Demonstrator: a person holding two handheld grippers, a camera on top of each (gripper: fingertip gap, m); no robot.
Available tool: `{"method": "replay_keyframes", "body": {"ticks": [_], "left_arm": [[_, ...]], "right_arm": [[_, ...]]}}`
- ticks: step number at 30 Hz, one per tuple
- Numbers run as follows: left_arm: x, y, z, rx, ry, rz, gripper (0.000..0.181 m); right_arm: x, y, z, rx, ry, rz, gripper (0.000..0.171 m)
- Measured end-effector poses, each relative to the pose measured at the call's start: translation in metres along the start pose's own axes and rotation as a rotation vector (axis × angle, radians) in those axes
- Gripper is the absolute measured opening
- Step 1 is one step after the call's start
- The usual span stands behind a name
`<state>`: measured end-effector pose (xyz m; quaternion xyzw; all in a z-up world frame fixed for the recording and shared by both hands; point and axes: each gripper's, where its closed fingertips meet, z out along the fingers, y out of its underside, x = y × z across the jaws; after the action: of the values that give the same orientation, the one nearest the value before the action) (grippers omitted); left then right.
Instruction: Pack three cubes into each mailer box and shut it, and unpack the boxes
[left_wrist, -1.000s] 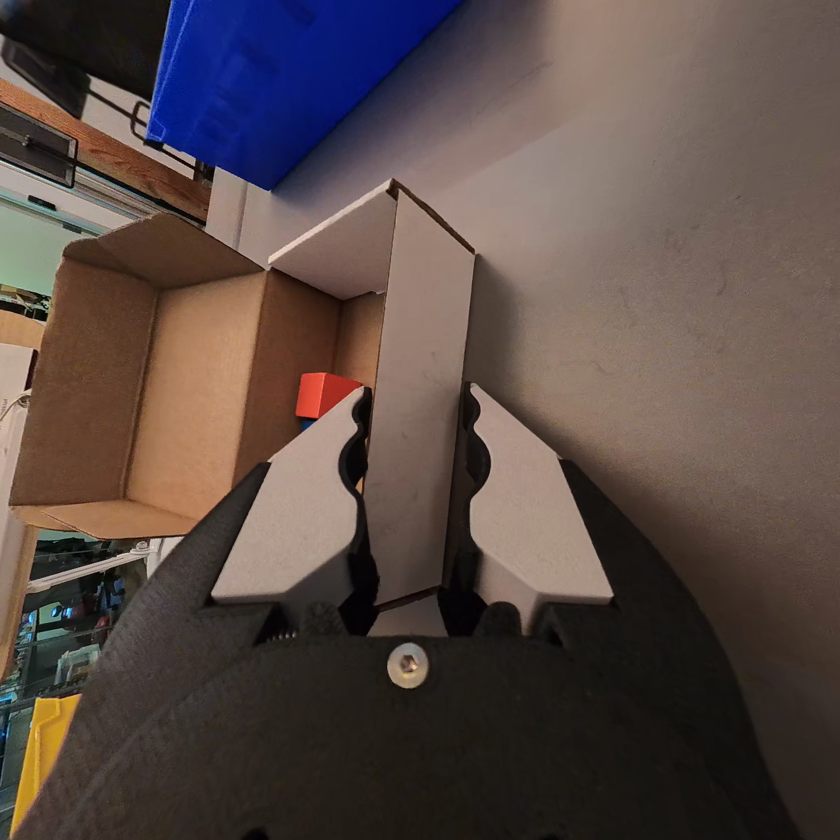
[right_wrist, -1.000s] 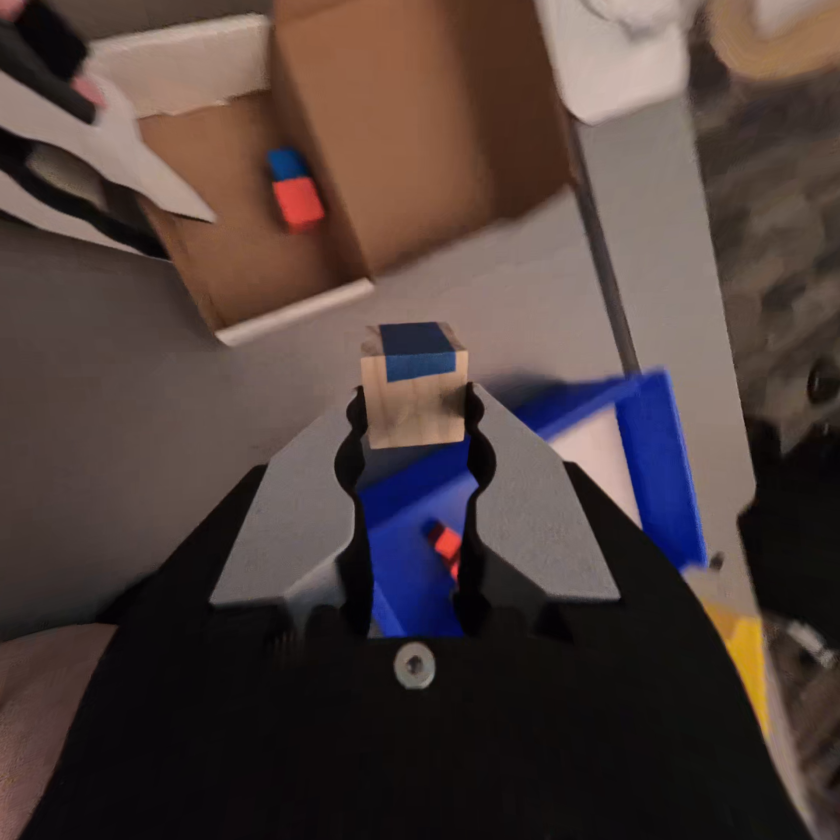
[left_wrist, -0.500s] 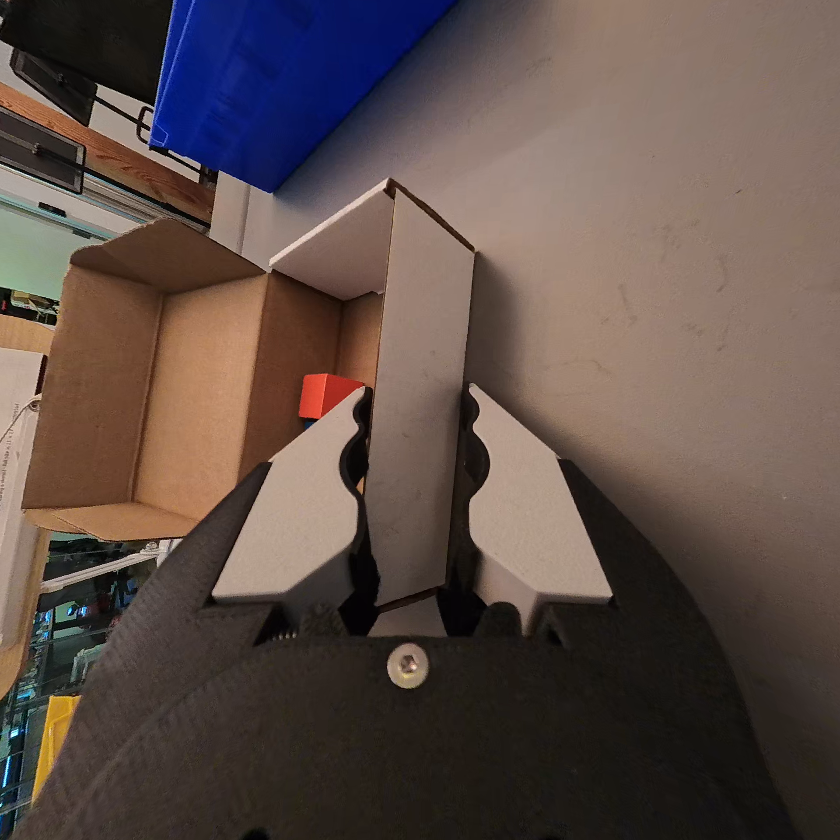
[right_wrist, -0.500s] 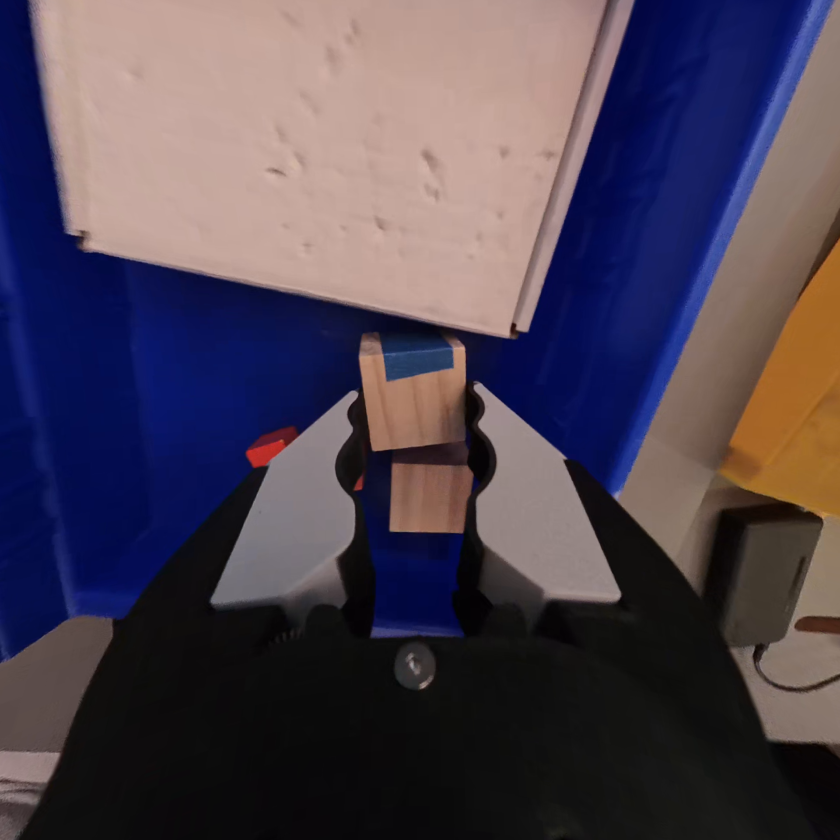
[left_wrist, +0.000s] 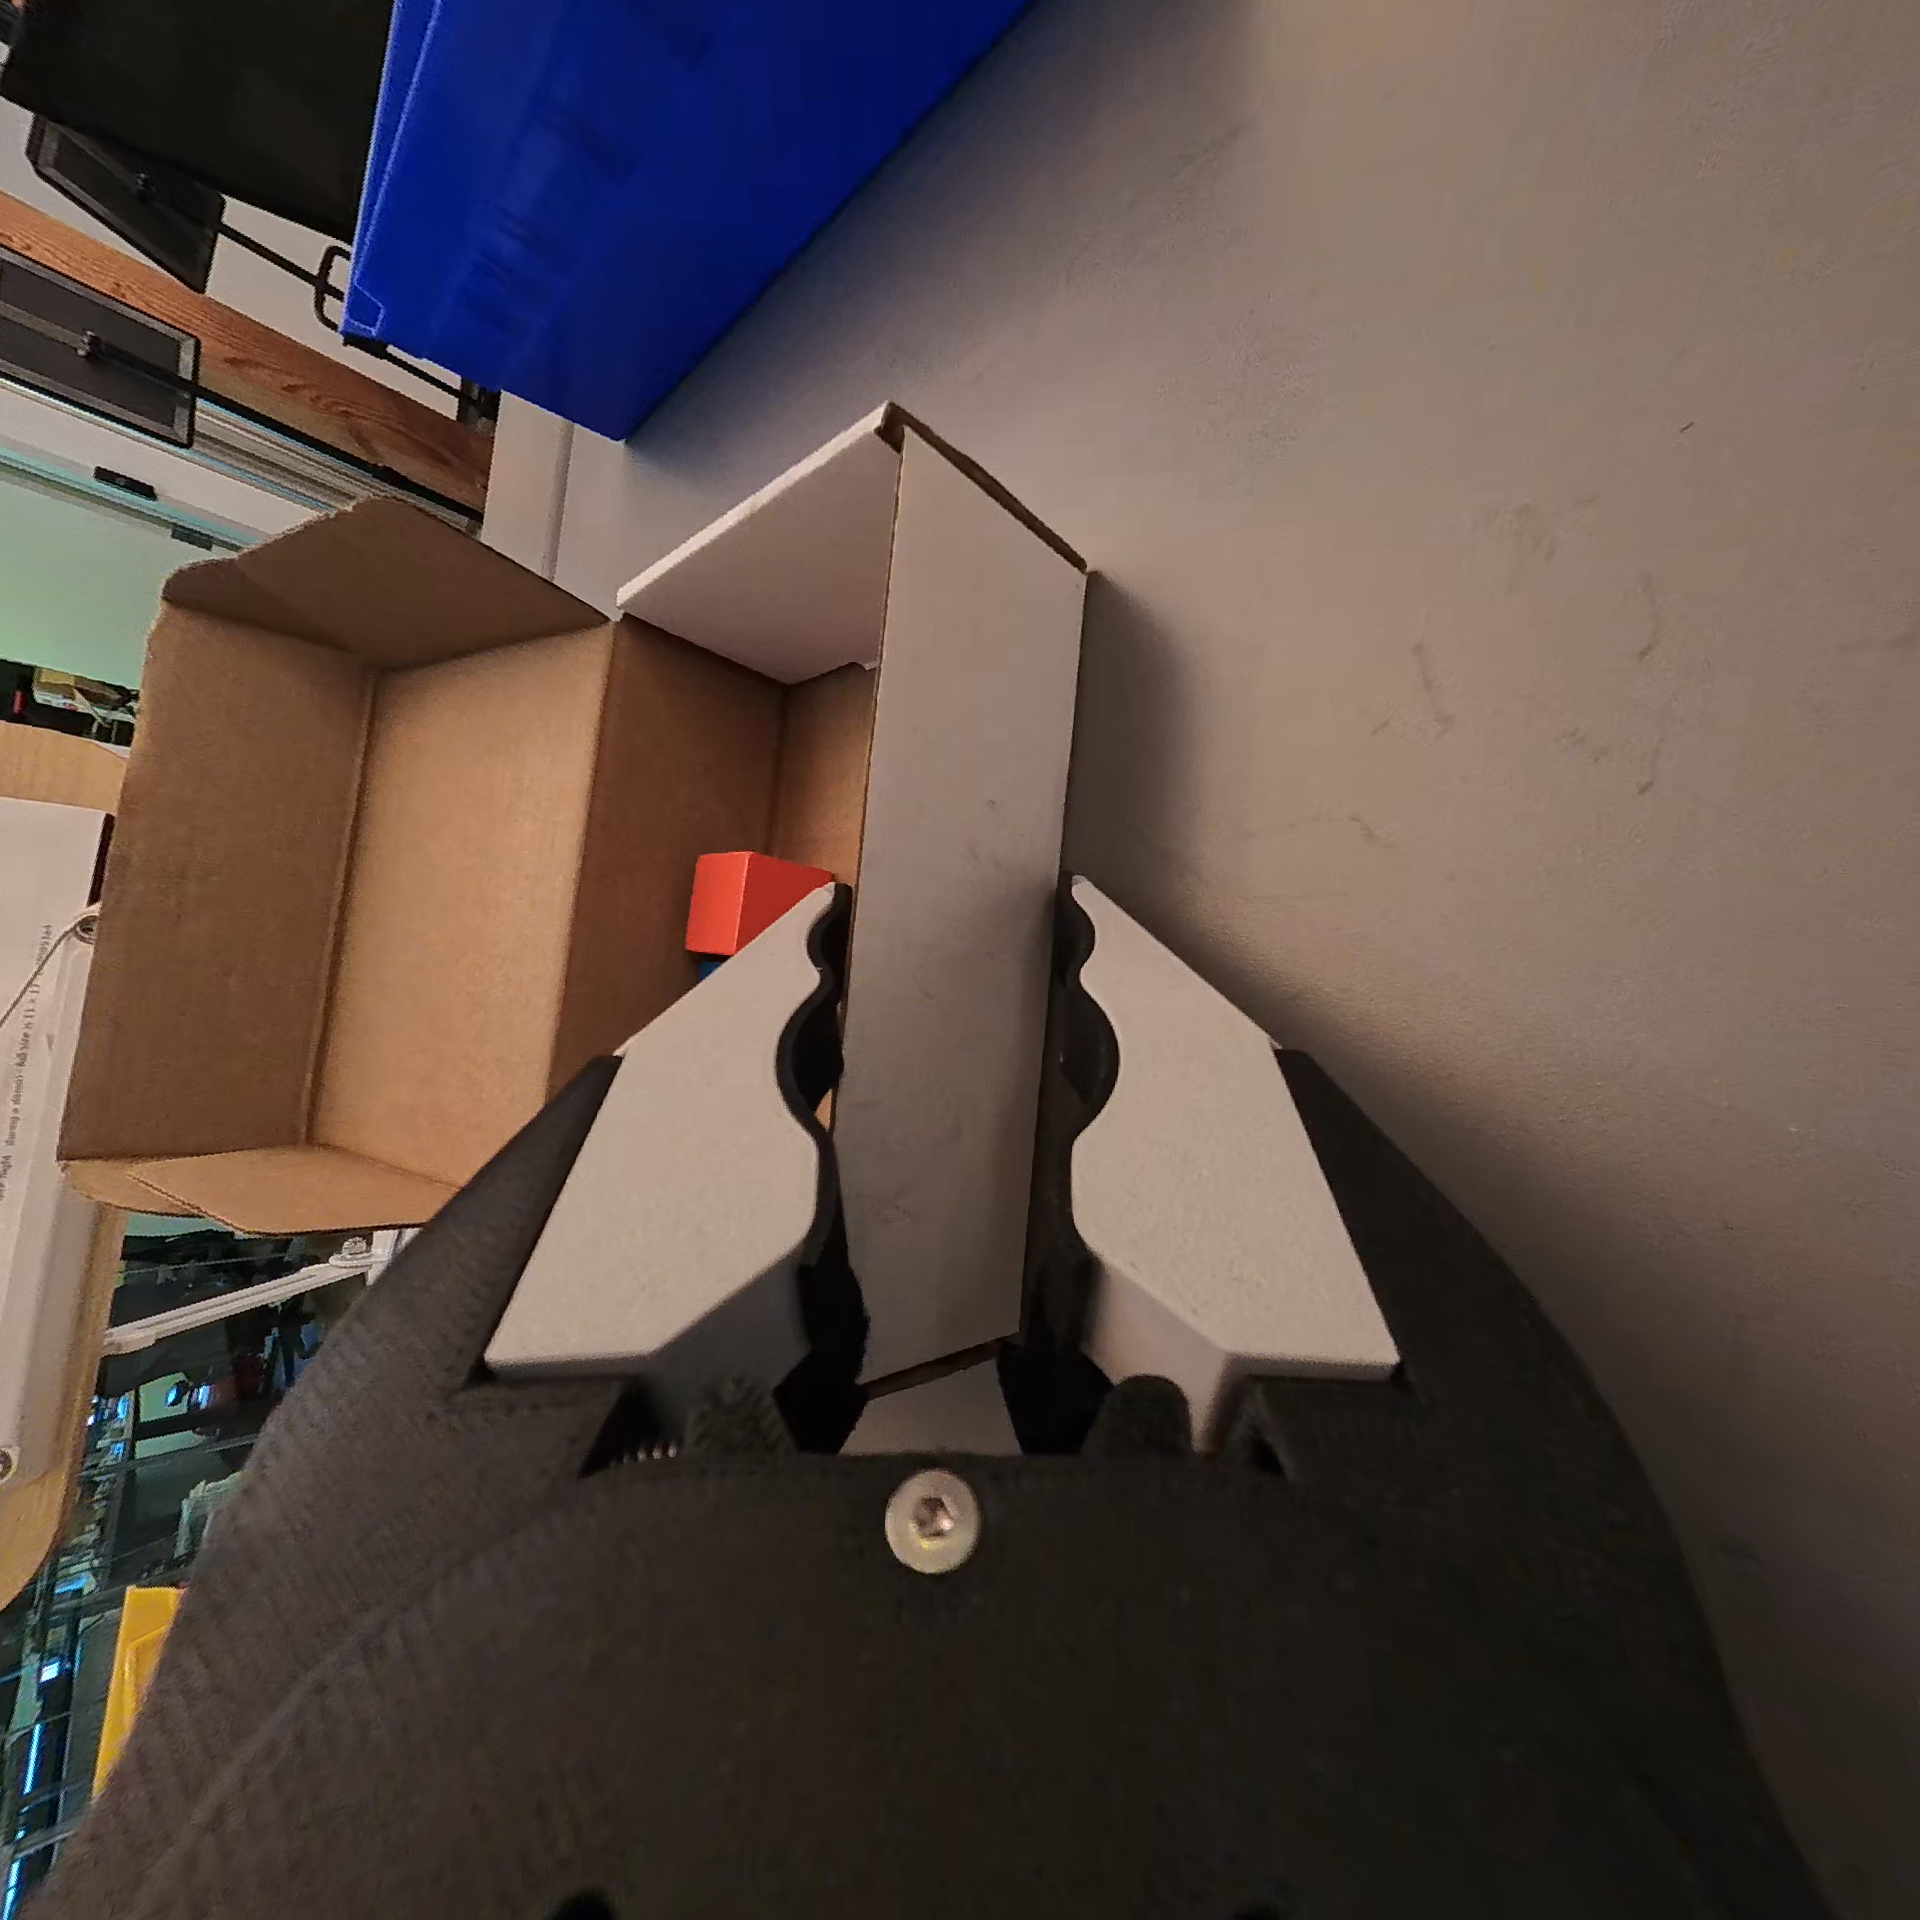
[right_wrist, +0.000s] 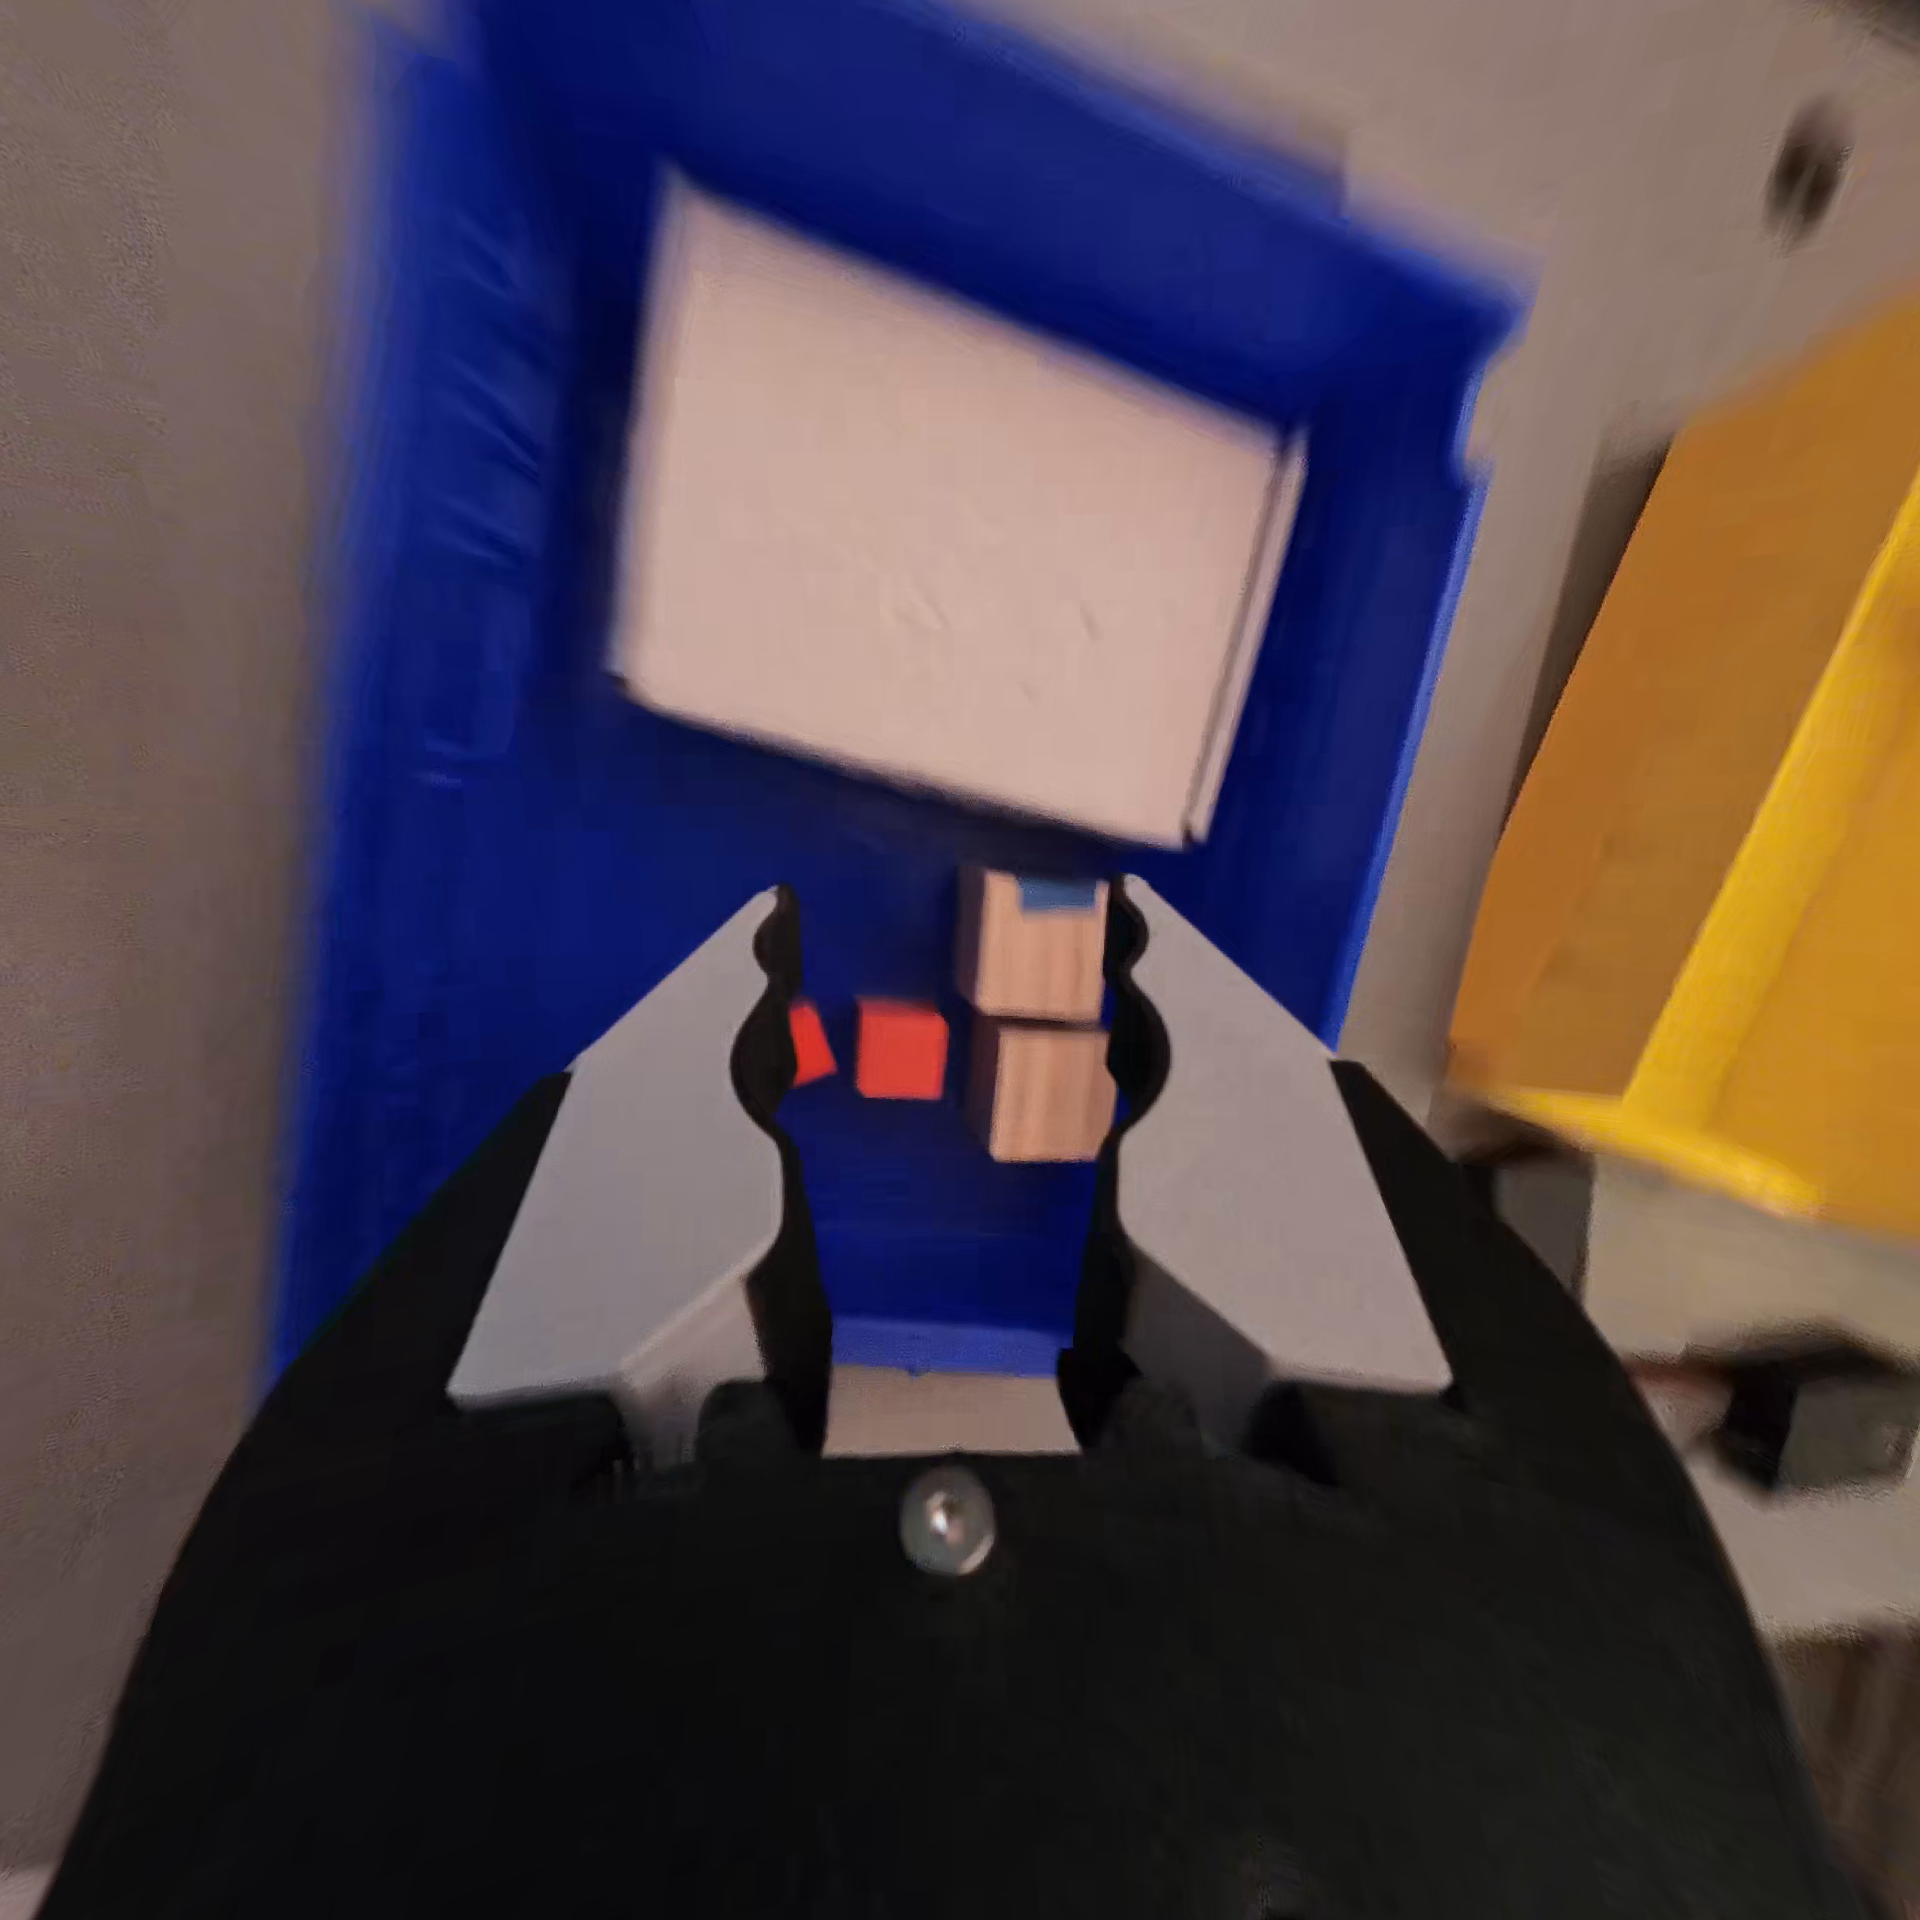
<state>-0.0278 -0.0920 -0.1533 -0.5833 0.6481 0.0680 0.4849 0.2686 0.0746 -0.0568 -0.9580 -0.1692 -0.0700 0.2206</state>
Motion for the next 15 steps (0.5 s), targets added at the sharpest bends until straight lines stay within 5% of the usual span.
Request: {"method": "replay_keyframes", "body": {"ticks": [4,6,10,15], "left_arm": [[0.0,0.0,0.0,0.0,-0.001,0.001,0.037],[0.0,0.0,0.0,0.0,-0.001,0.003,0.037],[-0.001,0.0,0.0,-0.002,-0.002,0.005,0.037],[-0.001,0.0,0.0,-0.001,-0.003,0.006,0.038]], "right_arm": [[-0.135,-0.076,-0.081,0.485,-0.253,-0.417,0.051],[-0.236,-0.058,-0.103,0.593,-0.537,-0.818,0.055],[-0.32,-0.015,-0.053,0.397,-0.62,-1.147,0.053],[-0.34,0.009,0.012,0.158,-0.477,-1.255,0.047]]}}
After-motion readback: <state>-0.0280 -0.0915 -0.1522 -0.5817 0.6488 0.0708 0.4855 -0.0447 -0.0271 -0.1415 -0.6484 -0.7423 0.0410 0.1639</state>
